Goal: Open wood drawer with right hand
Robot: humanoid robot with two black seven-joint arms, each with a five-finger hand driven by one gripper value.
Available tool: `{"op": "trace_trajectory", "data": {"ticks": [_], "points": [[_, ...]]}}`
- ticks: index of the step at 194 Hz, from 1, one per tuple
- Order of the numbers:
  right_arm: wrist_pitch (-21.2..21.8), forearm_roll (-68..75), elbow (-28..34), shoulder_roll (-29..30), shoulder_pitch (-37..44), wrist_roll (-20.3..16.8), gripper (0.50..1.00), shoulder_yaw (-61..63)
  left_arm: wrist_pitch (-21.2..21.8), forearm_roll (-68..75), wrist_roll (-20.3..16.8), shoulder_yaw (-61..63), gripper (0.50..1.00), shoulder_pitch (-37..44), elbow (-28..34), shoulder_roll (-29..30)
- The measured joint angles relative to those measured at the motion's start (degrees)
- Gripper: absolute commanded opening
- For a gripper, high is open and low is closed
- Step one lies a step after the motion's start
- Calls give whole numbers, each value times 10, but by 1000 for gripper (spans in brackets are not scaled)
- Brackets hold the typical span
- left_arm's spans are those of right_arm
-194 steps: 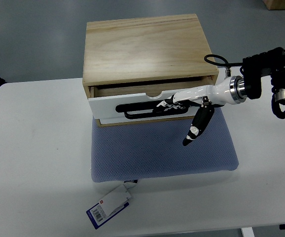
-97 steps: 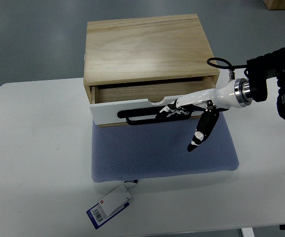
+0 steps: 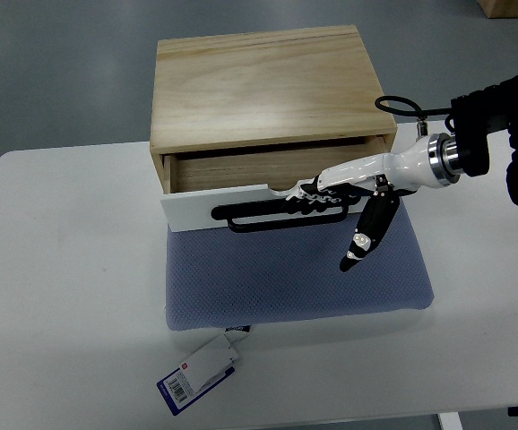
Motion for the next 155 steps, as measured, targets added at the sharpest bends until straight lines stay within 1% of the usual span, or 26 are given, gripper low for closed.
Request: {"op": "trace_trajectory", "data": {"ticks": [38,67,88,105,118,141,155], "points": [[0,32,-1,-17,39,0,950,0,0,0,0,0,1000,0,0,0],[0,82,-2,-38,82,-1,950,0,0,0,0,0,1000,0,0,0],[0,114,-24,-53,108,-2,950,0,0,0,0,0,1000,0,0,0],[0,130,-71,-55,115,-2,950,6,0,0,0,0,1000,0,0,0],[0,135,-126,-51,115,0,950,19,0,0,0,0,1000,0,0,0],[0,143,-243,-31,106,5,950,67,0,0,0,0,1000,0,0,0],[0,168,-326,-11,90,6,950,110,0,0,0,0,1000,0,0,0]]}}
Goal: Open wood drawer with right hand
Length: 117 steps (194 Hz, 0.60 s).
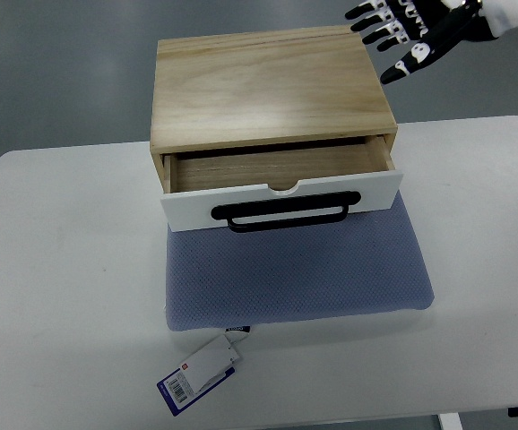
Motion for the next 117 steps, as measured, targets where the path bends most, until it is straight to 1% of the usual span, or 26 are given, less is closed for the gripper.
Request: {"op": "trace_trajectory", "data": {"ticks": [20,54,72,98,109,117], "points": [[0,49,-91,20,-22,0,950,41,0,0,0,0,1000,0,0,0],[0,153,-186,47,-59,3,948,56,0,0,0,0,1000,0,0,0],[0,228,-229,61,-81,13,948,57,0,0,0,0,1000,0,0,0],[-2,322,-279,83,-109,60,948,57,0,0,0,0,1000,0,0,0],[-23,343,-293,97,-115,81,948,57,0,0,0,0,1000,0,0,0],[-48,353,-301,107,-118,97,948,57,0,0,0,0,1000,0,0,0]]}}
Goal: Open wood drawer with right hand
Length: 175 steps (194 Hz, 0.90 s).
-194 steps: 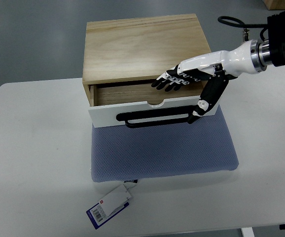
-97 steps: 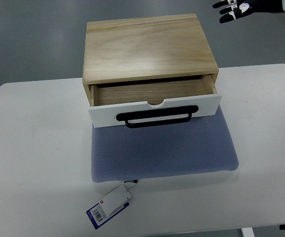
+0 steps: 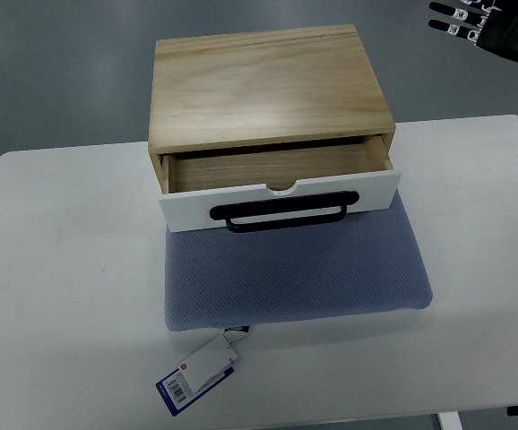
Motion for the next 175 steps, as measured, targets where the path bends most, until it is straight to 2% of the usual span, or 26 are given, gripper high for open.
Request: {"op": "trace_trajectory", "data": {"ticks": [44,90,120,137,157,175], "points": [[-118,6,-23,50,-12,57,948,-3,0,0,0,0,1000,0,0,0],[-190,-4,-33,65,-17,80,946,-12,0,0,0,0,1000,0,0,0],[-202,-7,-42,68,-26,119,948,-19,0,0,0,0,1000,0,0,0],[-200,-14,-43,72,-31,127,948,-30,0,0,0,0,1000,0,0,0],[-184,-20,-43,74,-40,129,950,-45,0,0,0,0,1000,0,0,0],[-150,-21,-42,77,-46,128,950,-48,0,0,0,0,1000,0,0,0]]}}
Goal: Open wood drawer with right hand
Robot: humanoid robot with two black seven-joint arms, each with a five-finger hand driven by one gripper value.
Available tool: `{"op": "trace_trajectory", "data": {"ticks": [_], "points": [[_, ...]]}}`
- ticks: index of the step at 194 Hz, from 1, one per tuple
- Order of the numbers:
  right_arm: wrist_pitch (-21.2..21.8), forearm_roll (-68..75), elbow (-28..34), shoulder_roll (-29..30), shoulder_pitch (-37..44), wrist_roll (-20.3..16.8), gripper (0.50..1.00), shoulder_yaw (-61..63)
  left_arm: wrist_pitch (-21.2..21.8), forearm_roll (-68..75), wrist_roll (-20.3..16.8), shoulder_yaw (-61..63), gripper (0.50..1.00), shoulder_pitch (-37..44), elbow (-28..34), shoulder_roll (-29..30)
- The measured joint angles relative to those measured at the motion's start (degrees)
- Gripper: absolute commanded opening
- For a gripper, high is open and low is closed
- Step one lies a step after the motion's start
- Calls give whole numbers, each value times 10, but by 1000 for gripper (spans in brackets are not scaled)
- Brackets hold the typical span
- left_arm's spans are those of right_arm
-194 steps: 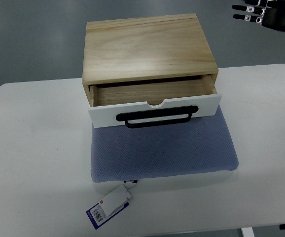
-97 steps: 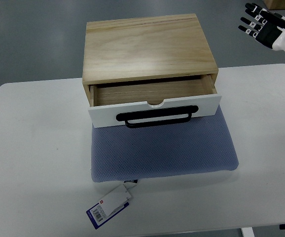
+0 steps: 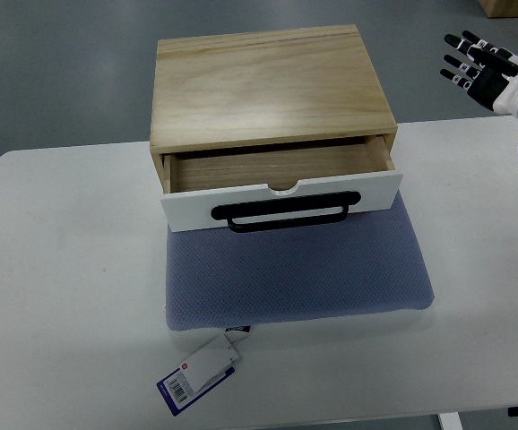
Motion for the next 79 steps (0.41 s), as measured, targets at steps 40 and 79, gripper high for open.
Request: {"op": "trace_trajectory", "data": {"ticks": [40,79], "points": [[55,2,0,4,-6,-1,950,0,0,0,0,0,1000,0,0,0],[63,4,0,13,-13,0,950,0,0,0,0,0,1000,0,0,0]]}}
